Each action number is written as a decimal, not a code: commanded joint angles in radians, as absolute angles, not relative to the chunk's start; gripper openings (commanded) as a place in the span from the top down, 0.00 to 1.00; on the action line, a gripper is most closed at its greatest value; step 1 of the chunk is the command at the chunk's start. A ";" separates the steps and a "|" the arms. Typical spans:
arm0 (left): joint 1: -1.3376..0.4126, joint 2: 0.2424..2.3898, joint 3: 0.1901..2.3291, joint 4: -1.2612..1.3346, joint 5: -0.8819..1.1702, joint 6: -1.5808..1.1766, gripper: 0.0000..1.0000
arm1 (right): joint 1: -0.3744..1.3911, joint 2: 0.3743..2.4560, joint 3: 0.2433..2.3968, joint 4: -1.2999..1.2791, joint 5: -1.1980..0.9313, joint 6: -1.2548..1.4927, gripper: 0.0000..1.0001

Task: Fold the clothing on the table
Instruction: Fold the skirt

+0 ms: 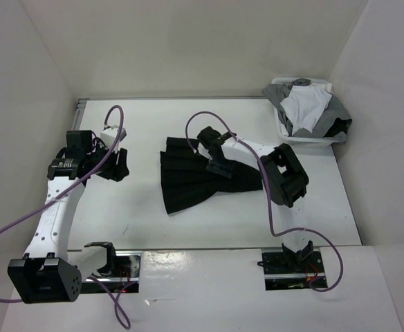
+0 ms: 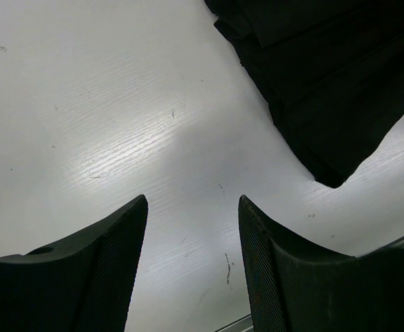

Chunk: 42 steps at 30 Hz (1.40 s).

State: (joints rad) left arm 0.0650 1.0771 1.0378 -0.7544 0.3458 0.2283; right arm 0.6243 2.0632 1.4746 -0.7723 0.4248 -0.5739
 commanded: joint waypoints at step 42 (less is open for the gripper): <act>-0.049 1.862 1.407 -0.503 0.468 0.084 0.14 | 0.077 1.108 1.083 -0.790 -0.169 -0.388 0.02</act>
